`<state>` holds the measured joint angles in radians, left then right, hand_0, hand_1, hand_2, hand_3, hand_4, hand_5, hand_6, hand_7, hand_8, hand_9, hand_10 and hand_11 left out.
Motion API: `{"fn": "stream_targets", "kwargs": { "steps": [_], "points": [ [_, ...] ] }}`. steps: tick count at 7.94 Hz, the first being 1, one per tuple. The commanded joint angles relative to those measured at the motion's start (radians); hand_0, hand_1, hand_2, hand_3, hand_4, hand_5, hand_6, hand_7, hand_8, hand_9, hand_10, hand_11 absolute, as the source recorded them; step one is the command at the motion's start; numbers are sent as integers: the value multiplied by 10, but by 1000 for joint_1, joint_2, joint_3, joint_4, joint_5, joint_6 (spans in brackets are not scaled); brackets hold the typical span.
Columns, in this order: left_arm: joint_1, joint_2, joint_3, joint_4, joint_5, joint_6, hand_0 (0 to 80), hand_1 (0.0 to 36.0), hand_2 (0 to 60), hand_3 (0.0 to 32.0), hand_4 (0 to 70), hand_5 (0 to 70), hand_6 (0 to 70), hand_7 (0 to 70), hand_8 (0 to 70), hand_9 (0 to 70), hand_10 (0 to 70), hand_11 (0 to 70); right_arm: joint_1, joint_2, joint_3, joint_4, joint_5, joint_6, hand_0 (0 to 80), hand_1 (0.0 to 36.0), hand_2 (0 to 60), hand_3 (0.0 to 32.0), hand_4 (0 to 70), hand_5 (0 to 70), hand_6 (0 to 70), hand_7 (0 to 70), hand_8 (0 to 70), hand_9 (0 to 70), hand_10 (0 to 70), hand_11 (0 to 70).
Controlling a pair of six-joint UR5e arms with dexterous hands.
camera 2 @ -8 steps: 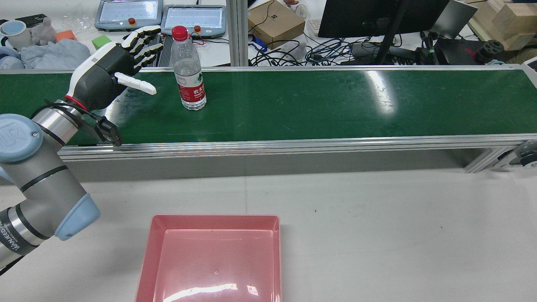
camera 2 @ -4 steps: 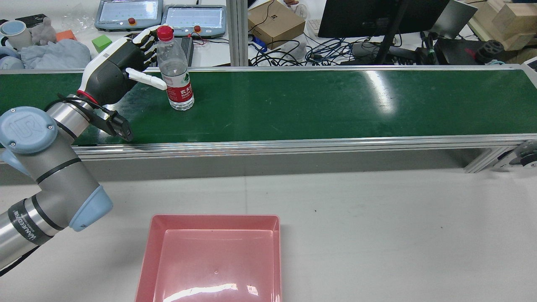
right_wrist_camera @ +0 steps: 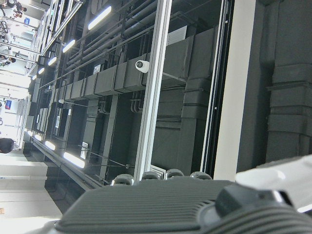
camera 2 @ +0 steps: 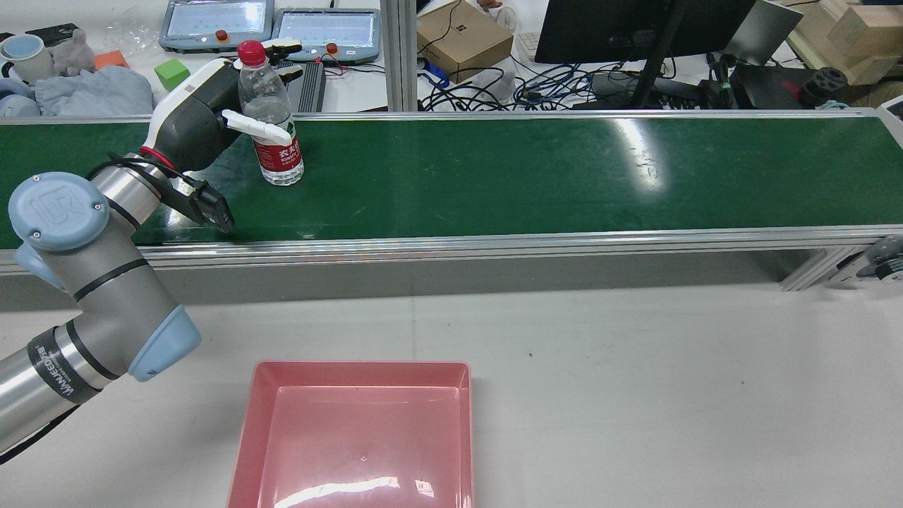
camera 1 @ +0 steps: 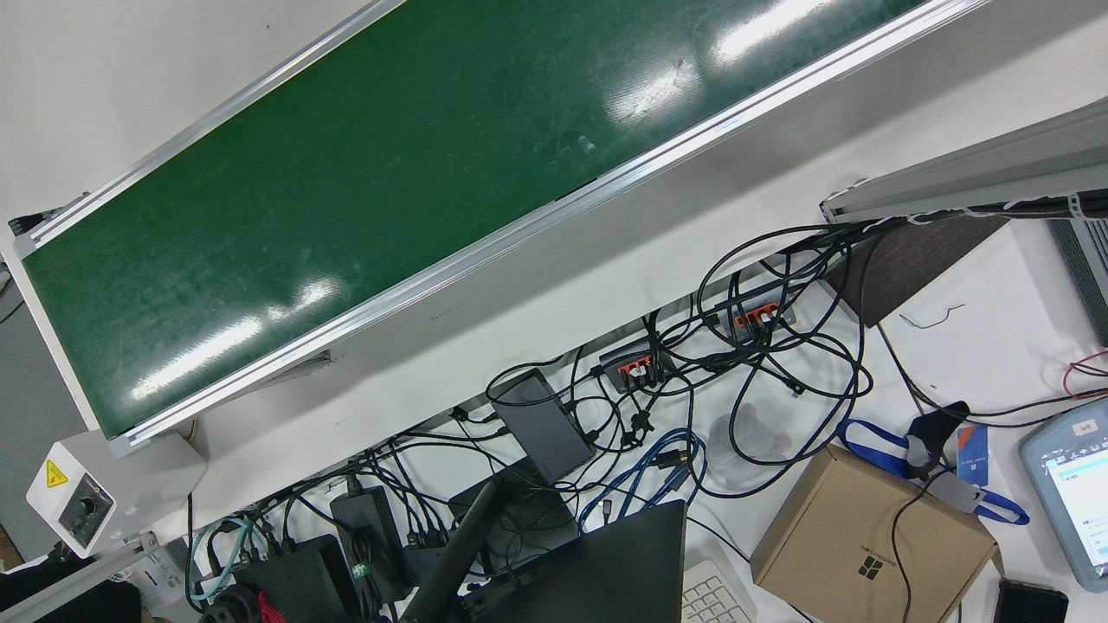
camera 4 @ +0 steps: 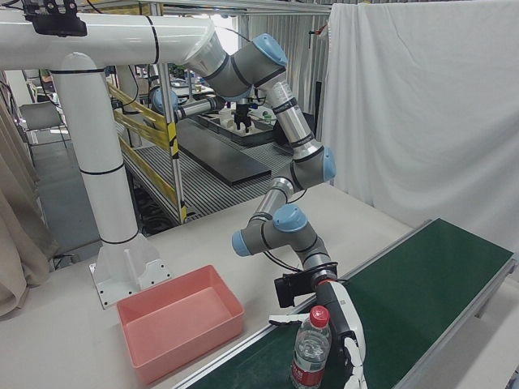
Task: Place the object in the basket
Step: 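Close the left hand fingers around the bottle and lift it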
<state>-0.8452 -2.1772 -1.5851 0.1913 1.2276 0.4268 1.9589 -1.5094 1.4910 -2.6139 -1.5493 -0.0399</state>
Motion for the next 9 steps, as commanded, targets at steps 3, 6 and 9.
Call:
{"fn": "stream_targets", "kwargs": {
  "steps": [3, 6, 9],
  "points": [
    [-14, -3, -7, 68, 47, 9, 726, 210, 0, 0, 27, 700, 280, 581, 451, 633, 456, 664, 0, 0, 0, 0, 0, 0, 0, 0, 0, 0, 0, 0, 0, 0, 0, 0, 0, 0],
    [-37, -68, -36, 103, 137, 7, 800, 193, 0, 0, 700, 700, 700, 700, 700, 700, 700, 700, 0, 0, 0, 0, 0, 0, 0, 0, 0, 0, 0, 0, 0, 0, 0, 0, 0, 0],
    [-18, -87, -145, 189, 138, 12, 800, 123, 0, 0, 700, 700, 700, 700, 700, 700, 700, 700, 0, 0, 0, 0, 0, 0, 0, 0, 0, 0, 0, 0, 0, 0, 0, 0, 0, 0]
  ]
}}
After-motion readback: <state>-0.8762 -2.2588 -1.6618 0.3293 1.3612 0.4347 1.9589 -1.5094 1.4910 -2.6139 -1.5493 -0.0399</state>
